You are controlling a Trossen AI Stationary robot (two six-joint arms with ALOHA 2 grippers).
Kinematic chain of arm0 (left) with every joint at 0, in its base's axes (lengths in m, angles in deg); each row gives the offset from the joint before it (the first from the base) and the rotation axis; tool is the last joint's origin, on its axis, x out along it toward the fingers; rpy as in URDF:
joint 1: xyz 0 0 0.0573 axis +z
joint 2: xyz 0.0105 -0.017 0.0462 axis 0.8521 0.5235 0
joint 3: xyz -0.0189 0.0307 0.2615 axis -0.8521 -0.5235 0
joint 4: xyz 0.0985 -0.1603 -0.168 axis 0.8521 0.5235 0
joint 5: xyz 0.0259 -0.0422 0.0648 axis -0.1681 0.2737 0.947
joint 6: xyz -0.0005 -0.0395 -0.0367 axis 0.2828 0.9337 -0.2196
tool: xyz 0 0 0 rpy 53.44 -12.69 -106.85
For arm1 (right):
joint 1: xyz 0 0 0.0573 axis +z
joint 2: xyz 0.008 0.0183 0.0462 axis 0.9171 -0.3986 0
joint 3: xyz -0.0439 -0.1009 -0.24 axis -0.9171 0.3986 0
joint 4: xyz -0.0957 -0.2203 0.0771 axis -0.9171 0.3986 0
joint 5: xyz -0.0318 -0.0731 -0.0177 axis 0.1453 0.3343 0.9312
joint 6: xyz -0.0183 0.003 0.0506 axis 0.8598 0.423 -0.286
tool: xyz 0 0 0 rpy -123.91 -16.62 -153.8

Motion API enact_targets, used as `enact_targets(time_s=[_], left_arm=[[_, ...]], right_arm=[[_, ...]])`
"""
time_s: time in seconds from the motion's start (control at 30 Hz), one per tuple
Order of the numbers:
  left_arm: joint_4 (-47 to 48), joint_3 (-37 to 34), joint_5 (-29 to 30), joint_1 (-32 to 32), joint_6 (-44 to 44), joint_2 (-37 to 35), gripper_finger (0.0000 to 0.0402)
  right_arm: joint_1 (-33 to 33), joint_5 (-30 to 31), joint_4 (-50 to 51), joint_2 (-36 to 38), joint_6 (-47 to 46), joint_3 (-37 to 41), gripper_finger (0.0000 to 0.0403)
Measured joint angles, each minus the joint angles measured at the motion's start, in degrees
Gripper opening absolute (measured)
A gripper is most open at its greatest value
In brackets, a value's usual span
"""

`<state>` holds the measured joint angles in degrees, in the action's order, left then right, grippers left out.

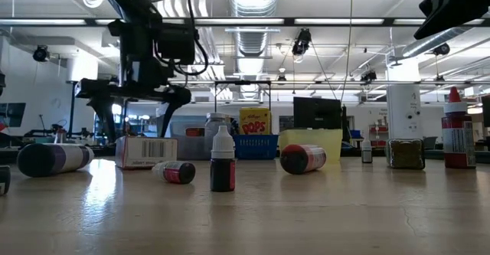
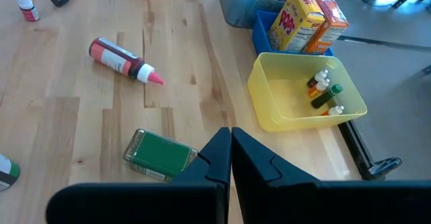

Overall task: Pick & Place Kitchen Items
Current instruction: Put the red cereal box into the blue bin

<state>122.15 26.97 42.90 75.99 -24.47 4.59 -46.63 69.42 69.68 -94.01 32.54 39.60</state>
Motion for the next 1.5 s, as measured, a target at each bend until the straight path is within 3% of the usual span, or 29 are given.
enact_targets(time_s=[1.5], left_arm=[[-2.0, -0.5, 2.5, -2.2, -8.5, -0.9, 0.0400]], right_arm=[[0.0, 0.0, 0.0, 0.0, 0.0, 0.0, 0.0008]])
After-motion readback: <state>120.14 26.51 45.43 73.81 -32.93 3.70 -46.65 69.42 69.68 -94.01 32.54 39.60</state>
